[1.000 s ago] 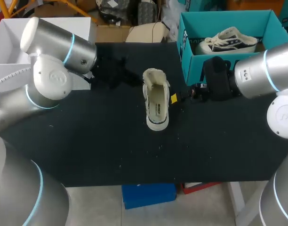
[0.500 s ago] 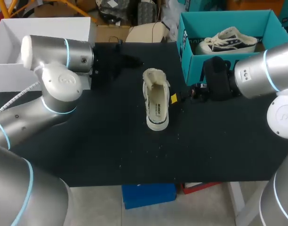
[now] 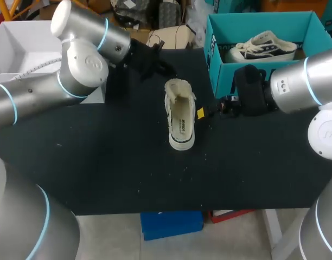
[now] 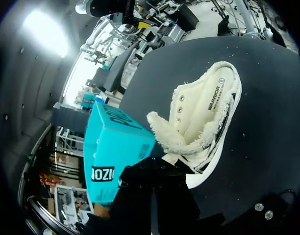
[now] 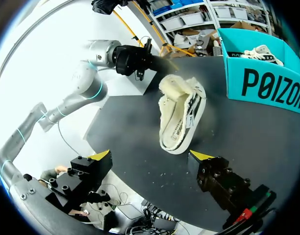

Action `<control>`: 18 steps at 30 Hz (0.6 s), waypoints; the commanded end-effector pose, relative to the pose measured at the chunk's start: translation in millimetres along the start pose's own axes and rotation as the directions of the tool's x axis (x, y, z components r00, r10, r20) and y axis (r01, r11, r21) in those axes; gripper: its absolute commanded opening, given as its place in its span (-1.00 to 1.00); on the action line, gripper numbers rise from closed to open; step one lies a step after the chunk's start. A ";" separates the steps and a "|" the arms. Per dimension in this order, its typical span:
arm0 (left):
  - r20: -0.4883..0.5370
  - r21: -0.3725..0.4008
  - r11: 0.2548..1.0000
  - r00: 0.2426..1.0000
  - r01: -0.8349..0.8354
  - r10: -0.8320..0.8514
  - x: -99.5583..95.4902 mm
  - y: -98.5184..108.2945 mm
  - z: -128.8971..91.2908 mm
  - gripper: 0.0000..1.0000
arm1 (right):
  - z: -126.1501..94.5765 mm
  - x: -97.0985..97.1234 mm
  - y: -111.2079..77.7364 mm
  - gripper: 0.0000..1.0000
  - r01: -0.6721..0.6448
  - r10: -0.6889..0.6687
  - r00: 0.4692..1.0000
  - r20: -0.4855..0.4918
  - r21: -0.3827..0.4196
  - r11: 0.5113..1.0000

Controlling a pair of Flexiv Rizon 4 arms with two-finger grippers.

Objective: Take the shoe out of the shoebox, open the shoe tongue, remove and reinsert the insole, then place the shoe into the shoebox

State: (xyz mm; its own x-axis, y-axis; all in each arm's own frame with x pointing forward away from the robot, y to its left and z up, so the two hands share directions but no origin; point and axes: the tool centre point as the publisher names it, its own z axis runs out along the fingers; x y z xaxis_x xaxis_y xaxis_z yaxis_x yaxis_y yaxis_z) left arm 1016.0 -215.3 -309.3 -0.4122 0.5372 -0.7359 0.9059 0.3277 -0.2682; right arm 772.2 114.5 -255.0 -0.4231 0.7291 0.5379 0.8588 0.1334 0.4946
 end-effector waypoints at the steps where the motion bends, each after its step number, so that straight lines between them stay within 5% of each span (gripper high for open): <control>1: -0.273 0.092 0.995 0.960 -0.035 0.059 1.5 2.4 1.9 -1.00 | 0.7 0.7 0.6 1.00 0.000 0.000 1.000 0.002 0.002 1.000; 10: -0.376 0.302 0.953 0.914 -0.033 0.150 29.2 -21.9 10.9 -1.00 | 0.7 0.7 0.6 1.00 0.000 0.000 1.000 0.002 0.002 1.000; 18: -0.497 0.383 0.922 0.826 -0.066 0.265 49.6 -45.8 31.9 -1.00 | 0.7 0.7 0.6 1.00 0.000 0.000 1.000 0.002 0.002 1.000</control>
State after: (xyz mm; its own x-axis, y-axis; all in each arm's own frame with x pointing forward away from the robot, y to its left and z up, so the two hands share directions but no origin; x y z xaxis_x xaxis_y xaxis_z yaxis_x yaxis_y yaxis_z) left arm 954.3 -218.9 -346.7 -0.2074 0.8560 -0.4735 0.9076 -0.0122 -0.4197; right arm 772.3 114.4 -255.1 -0.4229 0.7292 0.5379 0.8588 0.1333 0.4946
